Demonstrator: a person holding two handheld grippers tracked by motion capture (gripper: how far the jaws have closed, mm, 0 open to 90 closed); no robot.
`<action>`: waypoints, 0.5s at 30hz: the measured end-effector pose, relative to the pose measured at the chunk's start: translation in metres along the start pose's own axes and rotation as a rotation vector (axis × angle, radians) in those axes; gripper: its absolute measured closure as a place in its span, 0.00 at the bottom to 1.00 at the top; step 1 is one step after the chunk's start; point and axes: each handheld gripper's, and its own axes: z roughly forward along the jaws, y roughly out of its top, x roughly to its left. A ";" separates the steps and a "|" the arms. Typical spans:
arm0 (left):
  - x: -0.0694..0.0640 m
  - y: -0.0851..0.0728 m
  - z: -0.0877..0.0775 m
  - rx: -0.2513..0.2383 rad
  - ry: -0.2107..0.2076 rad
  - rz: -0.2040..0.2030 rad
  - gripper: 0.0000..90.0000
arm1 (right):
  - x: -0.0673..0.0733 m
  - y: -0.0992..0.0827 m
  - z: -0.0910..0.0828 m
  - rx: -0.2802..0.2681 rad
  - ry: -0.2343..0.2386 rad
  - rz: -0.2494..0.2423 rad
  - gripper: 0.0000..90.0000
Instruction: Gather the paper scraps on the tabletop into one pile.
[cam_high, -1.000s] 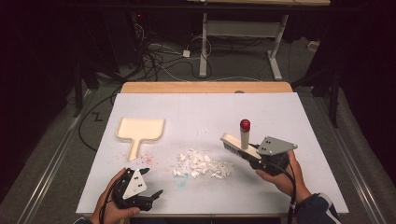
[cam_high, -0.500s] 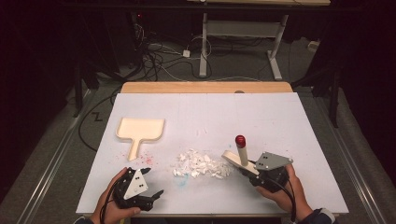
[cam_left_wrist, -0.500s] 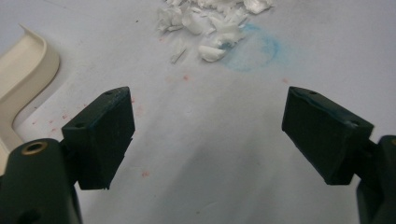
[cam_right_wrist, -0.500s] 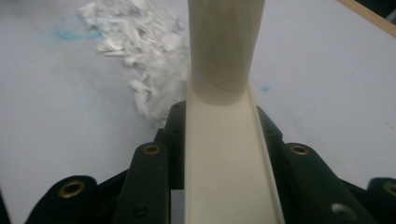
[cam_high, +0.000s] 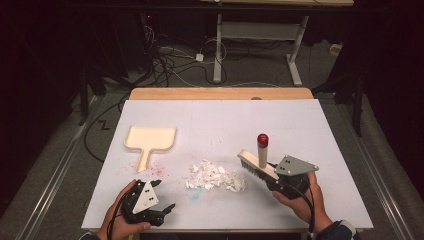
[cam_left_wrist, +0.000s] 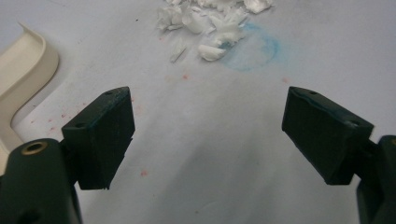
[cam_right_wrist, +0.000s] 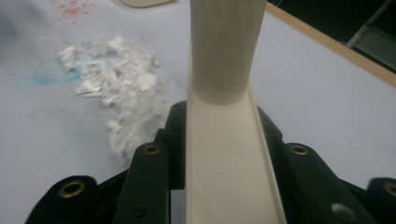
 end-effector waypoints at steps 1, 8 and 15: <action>0.000 0.000 0.000 -0.001 0.000 -0.002 0.18 | -0.004 0.002 0.003 -0.006 -0.014 -0.001 0.75; 0.001 0.000 0.001 0.000 -0.003 -0.008 0.18 | -0.037 0.024 0.055 -0.036 -0.094 0.008 0.75; 0.003 -0.003 0.002 0.004 -0.010 -0.021 0.18 | -0.043 0.042 0.118 -0.016 -0.120 -0.018 0.75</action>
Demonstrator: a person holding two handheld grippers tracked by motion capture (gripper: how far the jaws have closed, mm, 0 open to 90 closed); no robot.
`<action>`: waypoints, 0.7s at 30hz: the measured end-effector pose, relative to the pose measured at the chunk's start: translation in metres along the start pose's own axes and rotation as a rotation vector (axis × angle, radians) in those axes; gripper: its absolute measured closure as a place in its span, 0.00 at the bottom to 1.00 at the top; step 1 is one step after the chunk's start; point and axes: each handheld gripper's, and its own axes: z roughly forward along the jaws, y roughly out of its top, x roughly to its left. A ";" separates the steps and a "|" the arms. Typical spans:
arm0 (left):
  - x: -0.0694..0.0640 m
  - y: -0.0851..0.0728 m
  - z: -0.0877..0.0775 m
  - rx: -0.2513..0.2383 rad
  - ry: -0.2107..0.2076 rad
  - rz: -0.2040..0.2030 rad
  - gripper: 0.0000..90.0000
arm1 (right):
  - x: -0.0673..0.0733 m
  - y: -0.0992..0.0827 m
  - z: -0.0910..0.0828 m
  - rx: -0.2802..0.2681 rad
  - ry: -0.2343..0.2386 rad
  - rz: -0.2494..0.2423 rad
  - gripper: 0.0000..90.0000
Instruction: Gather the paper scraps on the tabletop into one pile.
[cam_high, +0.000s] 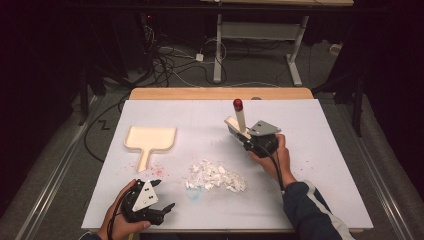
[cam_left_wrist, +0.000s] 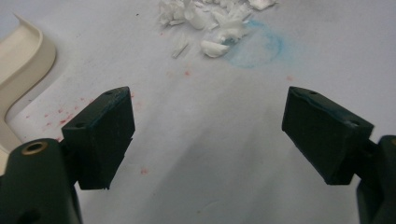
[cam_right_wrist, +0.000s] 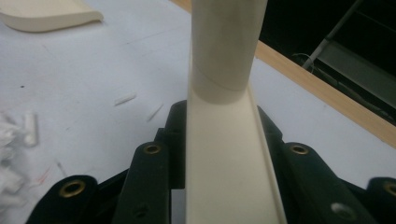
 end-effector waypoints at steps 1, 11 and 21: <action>0.000 0.000 0.000 0.000 0.000 0.000 0.18 | 0.002 0.001 0.007 0.006 0.007 0.003 0.75; 0.000 -0.002 -0.002 -0.001 0.001 -0.007 0.18 | 0.030 0.010 0.034 -0.026 0.175 -0.028 0.75; 0.001 -0.001 -0.001 -0.001 0.003 -0.008 0.18 | 0.037 0.004 0.012 -0.082 0.493 -0.138 0.75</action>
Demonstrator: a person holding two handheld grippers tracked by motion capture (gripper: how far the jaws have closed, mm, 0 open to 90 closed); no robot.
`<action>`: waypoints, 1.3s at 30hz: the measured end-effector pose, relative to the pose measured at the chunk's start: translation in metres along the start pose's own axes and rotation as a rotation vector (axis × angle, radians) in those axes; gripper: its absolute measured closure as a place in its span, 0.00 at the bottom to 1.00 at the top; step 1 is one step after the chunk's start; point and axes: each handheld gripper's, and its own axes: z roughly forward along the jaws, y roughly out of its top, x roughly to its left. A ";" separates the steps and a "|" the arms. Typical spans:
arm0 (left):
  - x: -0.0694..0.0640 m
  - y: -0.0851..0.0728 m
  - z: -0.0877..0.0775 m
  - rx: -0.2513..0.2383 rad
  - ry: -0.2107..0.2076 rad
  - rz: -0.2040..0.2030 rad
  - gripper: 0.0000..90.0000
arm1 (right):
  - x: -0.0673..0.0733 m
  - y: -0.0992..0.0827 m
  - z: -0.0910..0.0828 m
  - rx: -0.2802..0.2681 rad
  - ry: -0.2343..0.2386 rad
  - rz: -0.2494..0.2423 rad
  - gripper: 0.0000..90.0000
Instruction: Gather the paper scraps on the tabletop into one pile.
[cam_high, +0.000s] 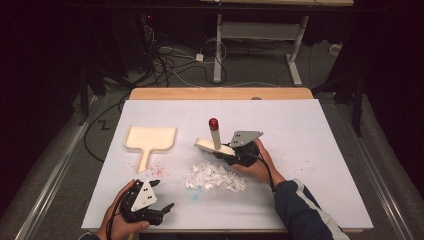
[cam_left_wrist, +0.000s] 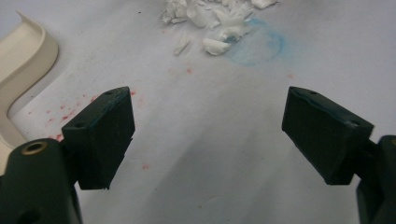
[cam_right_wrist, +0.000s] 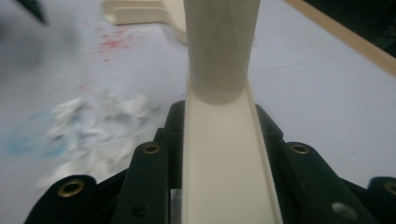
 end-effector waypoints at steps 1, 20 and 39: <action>0.000 0.000 0.000 0.000 0.000 0.000 0.18 | 0.000 0.000 0.000 0.000 0.000 0.000 0.75; -0.002 0.002 -0.003 -0.006 0.002 0.017 0.18 | 0.023 -0.005 -0.086 -0.041 -0.150 0.045 0.75; -0.006 0.006 -0.004 -0.010 0.000 0.039 0.18 | 0.061 -0.049 -0.114 0.114 -0.457 0.276 0.75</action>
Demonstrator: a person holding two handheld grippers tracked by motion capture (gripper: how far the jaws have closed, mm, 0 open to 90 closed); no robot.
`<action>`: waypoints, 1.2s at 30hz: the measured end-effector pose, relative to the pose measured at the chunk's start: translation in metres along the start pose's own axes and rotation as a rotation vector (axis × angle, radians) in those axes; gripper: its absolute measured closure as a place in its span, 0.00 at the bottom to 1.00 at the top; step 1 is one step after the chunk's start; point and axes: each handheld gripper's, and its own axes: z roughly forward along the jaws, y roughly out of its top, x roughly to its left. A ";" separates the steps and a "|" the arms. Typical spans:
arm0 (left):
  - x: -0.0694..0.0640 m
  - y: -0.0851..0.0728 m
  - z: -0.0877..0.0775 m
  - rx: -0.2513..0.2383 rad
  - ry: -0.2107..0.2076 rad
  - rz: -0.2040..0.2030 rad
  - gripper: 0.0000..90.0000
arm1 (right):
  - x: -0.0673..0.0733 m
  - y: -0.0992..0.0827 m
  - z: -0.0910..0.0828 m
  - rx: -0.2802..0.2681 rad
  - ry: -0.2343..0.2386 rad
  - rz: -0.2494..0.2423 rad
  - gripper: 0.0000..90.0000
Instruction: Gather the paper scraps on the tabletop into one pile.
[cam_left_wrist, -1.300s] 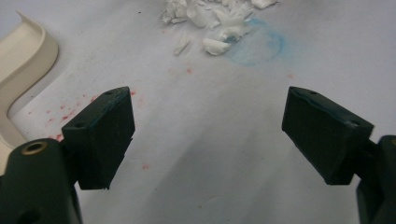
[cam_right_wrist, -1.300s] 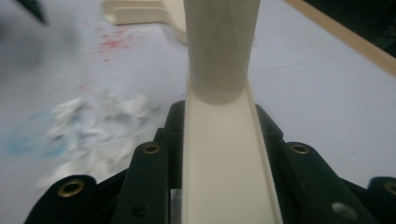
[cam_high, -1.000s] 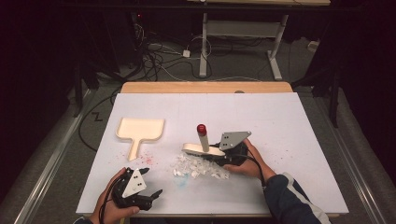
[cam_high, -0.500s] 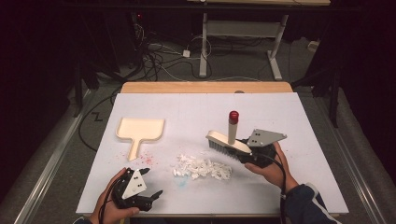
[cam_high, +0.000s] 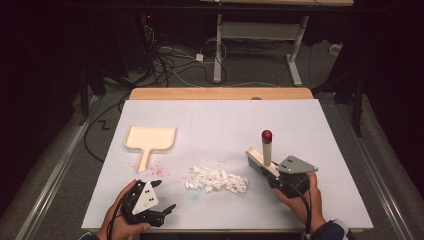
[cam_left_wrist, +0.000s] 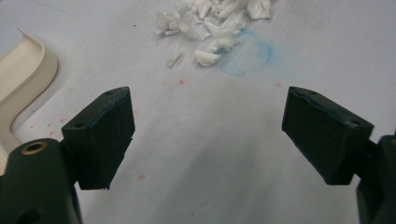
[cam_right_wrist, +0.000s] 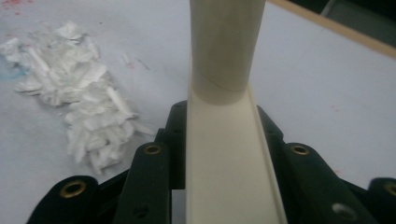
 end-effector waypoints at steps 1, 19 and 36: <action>0.000 0.000 0.000 -0.001 -0.001 0.000 0.18 | 0.001 -0.001 0.003 0.011 0.023 0.017 0.75; -0.002 0.001 0.004 0.024 -0.032 0.009 0.18 | -0.001 0.011 0.003 0.150 0.099 0.142 0.75; -0.001 0.002 0.002 -0.007 -0.046 -0.007 0.18 | 0.094 0.035 0.049 -0.011 -0.028 0.207 0.74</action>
